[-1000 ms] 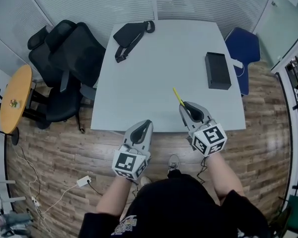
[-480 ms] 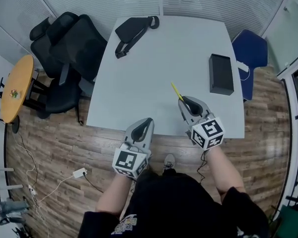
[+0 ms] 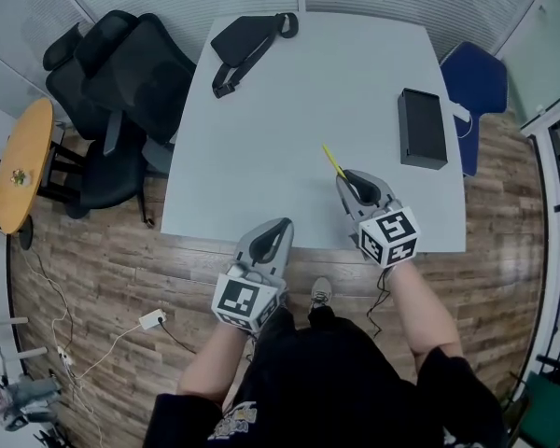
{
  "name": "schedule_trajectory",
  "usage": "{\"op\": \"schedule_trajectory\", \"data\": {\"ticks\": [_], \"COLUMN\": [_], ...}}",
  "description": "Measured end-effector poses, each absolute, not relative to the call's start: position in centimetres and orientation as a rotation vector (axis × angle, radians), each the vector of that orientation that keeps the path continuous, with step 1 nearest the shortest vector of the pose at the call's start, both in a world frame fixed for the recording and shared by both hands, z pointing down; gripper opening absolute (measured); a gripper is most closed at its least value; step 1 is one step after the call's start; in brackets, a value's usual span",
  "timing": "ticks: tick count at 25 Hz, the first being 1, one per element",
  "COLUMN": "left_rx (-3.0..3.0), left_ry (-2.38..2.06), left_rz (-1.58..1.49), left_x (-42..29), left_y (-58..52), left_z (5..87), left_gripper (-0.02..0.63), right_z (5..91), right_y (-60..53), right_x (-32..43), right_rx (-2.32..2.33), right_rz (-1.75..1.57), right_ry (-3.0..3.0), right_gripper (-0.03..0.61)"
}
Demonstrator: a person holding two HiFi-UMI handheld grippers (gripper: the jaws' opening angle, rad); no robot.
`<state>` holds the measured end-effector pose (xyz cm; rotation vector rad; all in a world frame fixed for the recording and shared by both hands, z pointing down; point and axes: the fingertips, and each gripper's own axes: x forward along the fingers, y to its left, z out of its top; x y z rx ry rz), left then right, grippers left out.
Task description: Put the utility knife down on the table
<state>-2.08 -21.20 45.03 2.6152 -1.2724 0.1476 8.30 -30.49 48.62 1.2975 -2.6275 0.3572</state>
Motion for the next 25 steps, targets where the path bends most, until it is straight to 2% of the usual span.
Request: {"op": "schedule_trajectory", "data": {"ticks": [25], "left_rx": [2.541], "left_ry": [-1.145], "left_rz": [0.214], "left_x": [-3.6], "left_y": [-22.3], "left_z": [50.6], "left_gripper": [0.006], "right_z": [65.8], "right_y": [-34.7], "right_x": [6.9], "right_rx": [1.182], "right_rz": [0.519], "right_ry": [-2.273], "right_gripper": [0.052]}}
